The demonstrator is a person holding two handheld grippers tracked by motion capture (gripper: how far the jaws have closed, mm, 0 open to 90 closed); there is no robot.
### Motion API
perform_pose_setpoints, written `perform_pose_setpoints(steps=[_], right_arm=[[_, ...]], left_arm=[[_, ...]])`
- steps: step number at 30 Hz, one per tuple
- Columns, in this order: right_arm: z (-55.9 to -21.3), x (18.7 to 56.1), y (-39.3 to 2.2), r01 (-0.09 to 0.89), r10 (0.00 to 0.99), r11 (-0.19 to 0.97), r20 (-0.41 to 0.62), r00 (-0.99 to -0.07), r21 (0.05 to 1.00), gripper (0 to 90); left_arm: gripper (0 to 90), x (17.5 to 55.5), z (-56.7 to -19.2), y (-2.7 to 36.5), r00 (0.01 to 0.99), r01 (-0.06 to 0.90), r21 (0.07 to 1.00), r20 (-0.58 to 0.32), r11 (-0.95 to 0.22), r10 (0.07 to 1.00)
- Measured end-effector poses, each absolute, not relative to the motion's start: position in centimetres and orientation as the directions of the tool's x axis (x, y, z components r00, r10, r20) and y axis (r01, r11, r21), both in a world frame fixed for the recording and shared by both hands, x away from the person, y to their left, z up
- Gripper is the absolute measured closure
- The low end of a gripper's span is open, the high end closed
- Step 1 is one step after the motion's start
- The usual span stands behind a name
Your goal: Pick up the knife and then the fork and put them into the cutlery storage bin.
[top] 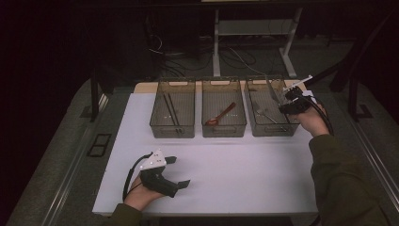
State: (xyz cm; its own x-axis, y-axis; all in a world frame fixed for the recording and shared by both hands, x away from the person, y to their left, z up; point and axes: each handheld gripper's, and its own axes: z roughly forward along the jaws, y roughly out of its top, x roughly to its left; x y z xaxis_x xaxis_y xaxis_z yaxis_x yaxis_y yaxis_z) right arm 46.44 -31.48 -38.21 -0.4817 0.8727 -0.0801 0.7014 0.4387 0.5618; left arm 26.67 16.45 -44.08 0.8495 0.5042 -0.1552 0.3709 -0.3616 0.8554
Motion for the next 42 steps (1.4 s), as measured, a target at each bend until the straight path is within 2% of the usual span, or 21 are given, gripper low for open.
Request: perform_pose_setpoints(steps=[11, 15, 18, 24, 29, 36, 42], right_arm=[[-39.2, 47.2, -29.9, 0.71, 0.842, 0.52, -0.146, -0.519, 0.475, 78.3], [-39.5, 47.3, -29.5, 0.709, 0.839, 0.522, -0.137, -0.527, 0.474, 72.2], [-39.2, 47.2, -29.6, 0.707, 0.846, 0.501, -0.11, -0.522, 0.499, 69.6], [-38.1, 46.4, -30.4, 0.691, 0.857, 0.409, 0.008, -0.514, 0.596, 55.5], [-37.8, 45.5, -31.5, 0.681, 0.854, 0.319, 0.112, -0.509, 0.66, 47.7], [-37.9, 44.2, -32.3, 0.651, 0.86, 0.27, 0.125, -0.494, 0.709, 38.9], [-37.7, 42.8, -32.3, 0.625, 0.844, 0.26, 0.14, -0.517, 0.736, 35.4]], left_arm=[[0.0, 26.6, -44.1, 16.3, 0.853, 0.37, 0.853, -0.155, -0.369, 0.498], [0.0, 26.6, -44.1, 16.4, 0.853, 0.37, 0.854, -0.155, -0.367, 0.499], [0.0, 26.6, -44.1, 16.5, 0.853, 0.37, 0.854, -0.155, -0.366, 0.499], [0.0, 26.6, -44.1, 16.4, 0.852, 0.371, 0.852, -0.155, -0.369, 0.5], [0.0, 26.6, -44.2, 16.4, 0.851, 0.377, 0.849, -0.158, -0.371, 0.501], [0.0, 26.6, -44.0, 16.6, 0.846, 0.378, 0.849, -0.154, -0.369, 0.511], [0.0, 26.4, -43.9, 16.7, 0.842, 0.379, 0.848, -0.15, -0.37, 0.519]])
